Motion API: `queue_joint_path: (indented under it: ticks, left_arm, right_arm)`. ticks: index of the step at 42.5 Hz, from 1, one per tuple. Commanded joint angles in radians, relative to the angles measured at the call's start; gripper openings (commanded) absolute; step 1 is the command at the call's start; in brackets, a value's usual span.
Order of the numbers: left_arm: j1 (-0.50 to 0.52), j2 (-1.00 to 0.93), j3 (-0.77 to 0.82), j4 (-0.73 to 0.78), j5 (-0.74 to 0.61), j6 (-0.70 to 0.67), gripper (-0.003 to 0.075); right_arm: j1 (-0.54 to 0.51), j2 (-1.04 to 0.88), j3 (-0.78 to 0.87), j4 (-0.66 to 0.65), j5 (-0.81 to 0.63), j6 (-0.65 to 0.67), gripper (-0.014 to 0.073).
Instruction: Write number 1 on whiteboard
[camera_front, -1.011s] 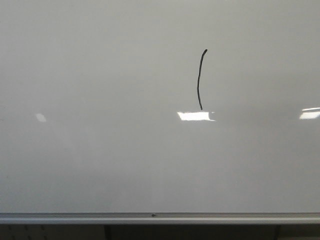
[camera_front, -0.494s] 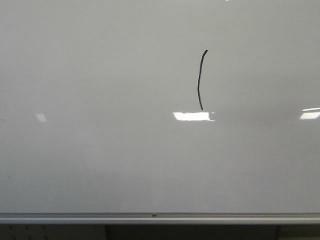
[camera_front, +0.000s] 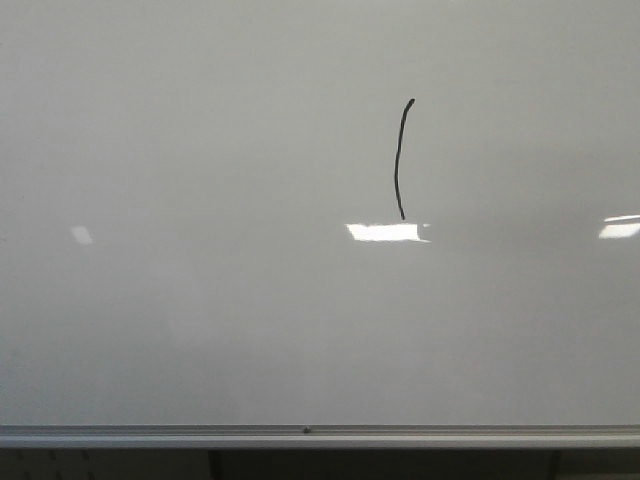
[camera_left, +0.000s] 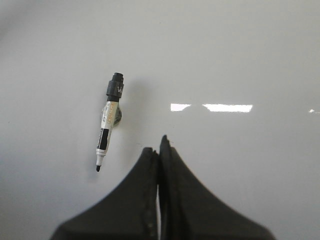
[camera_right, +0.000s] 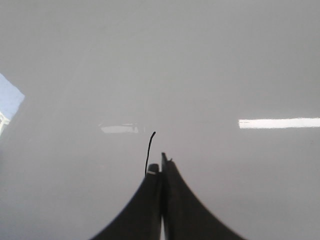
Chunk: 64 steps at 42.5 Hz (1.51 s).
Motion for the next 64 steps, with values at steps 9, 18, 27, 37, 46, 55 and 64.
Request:
queue_joint_path:
  ticks: [9, 18, 27, 37, 46, 55, 64]
  left_arm:
    - [-0.006, -0.015, 0.023, -0.011, -0.088, -0.010, -0.0020]
    - [-0.006, -0.015, 0.023, -0.011, -0.088, -0.010, -0.0020]
    - [-0.006, -0.015, 0.023, -0.011, -0.088, -0.010, -0.0020]
    - [-0.006, -0.015, 0.023, -0.011, -0.088, -0.010, -0.0020]
    - [-0.006, -0.015, 0.023, -0.011, -0.088, -0.010, -0.0020]
    - [-0.006, -0.015, 0.023, -0.011, -0.088, -0.010, -0.0020]
    - [-0.006, -0.015, 0.023, -0.011, -0.088, -0.010, -0.0020]
  right_arm:
    - [-0.007, 0.009, -0.027, 0.012, -0.041, -0.012, -0.0088]
    - [-0.007, 0.009, -0.027, 0.012, -0.041, -0.012, -0.0088]
    - [-0.007, 0.009, -0.027, 0.012, -0.041, -0.012, -0.0088]
    - [-0.007, 0.003, 0.000, -0.030, -0.077, -0.011, -0.0088]
    - [-0.011, -0.027, 0.062, -0.445, -0.071, 0.252, -0.0088]
    - [-0.116, -0.081, 0.156, -0.747, -0.081, 0.648, -0.0088]
    - [-0.164, -0.162, 0.259, -0.879, -0.093, 0.743, -0.0088]
